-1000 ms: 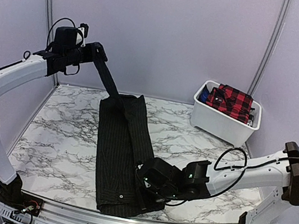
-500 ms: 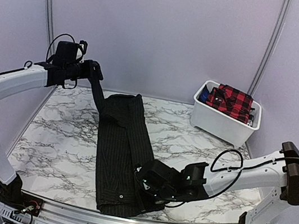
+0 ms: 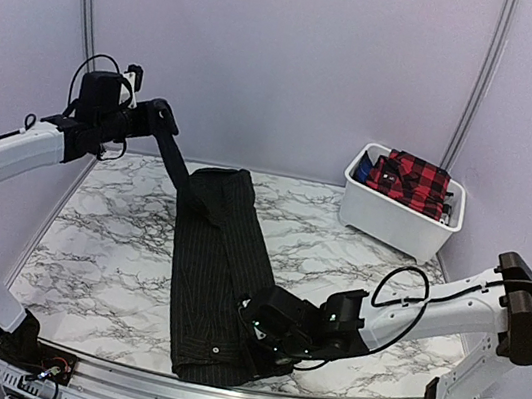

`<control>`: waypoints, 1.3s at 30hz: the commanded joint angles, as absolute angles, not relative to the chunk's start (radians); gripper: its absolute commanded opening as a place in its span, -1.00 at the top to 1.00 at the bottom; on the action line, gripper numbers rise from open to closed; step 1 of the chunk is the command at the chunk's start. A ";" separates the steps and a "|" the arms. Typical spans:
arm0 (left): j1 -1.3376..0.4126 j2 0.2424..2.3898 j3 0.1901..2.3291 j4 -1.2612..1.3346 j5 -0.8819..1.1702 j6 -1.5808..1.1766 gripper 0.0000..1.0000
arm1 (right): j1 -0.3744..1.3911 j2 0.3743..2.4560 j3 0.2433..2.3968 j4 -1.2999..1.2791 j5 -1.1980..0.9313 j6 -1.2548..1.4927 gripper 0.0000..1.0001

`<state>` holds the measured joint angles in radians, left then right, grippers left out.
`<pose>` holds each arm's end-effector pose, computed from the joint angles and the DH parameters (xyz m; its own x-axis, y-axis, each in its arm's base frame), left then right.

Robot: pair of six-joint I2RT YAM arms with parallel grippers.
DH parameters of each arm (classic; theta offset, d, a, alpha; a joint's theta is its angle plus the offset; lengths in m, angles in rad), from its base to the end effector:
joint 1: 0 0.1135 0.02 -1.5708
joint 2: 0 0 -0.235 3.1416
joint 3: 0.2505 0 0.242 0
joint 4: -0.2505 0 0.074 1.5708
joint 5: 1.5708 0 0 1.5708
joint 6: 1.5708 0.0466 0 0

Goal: Fold and stack the long sleeve shirts
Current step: Fold the corner of the shirt from the 1/3-folded shirt, then smooth out the rectangle-folded shirt at the center of the board.

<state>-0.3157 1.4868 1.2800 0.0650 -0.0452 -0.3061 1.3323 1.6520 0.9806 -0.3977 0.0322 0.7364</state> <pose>0.3442 -0.1102 0.3412 -0.2087 -0.2485 -0.9459 0.2147 0.9319 -0.2922 0.0766 0.3086 0.1431 -0.8033 -0.4625 -0.3753 -0.5777 0.7583 0.3021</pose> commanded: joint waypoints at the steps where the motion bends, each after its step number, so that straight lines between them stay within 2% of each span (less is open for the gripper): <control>1: -0.315 1.476 1.210 0.096 -0.037 -0.326 1.00 | 1.339 1.613 0.993 -0.396 0.051 0.739 0.58; 4: -0.316 1.485 1.188 0.104 -0.042 -0.336 1.00 | 1.339 1.561 1.012 -0.417 0.083 0.737 0.23; 6: -0.315 1.493 1.187 0.102 -0.045 -0.338 1.00 | 1.338 1.527 1.015 -0.440 0.124 0.744 0.16; 8: -0.315 1.501 1.192 0.099 -0.049 -0.340 1.00 | 1.327 1.503 0.998 -0.453 0.154 0.752 0.22; 14: -0.316 1.531 1.224 0.080 -0.033 -0.348 1.00 | 1.288 1.469 0.857 -0.377 0.098 0.795 0.63; 20: -0.327 1.557 1.247 0.076 0.119 -0.337 1.00 | 1.286 1.448 0.682 -0.272 0.044 0.867 0.81; 26: -0.397 1.567 1.232 0.048 0.185 -0.306 1.00 | 1.293 1.395 0.668 -0.293 0.052 0.874 0.83; 31: -0.439 1.559 1.177 0.046 0.136 -0.333 1.00 | 1.269 1.320 0.815 -0.377 0.133 0.789 0.66; 35: -0.439 1.545 1.147 0.038 0.062 -0.373 1.00 | 1.140 1.357 0.915 -0.308 0.079 0.652 0.59; 39: -0.439 1.537 1.140 0.013 0.012 -0.398 1.00 | 0.997 1.487 1.062 -0.195 -0.042 0.509 0.59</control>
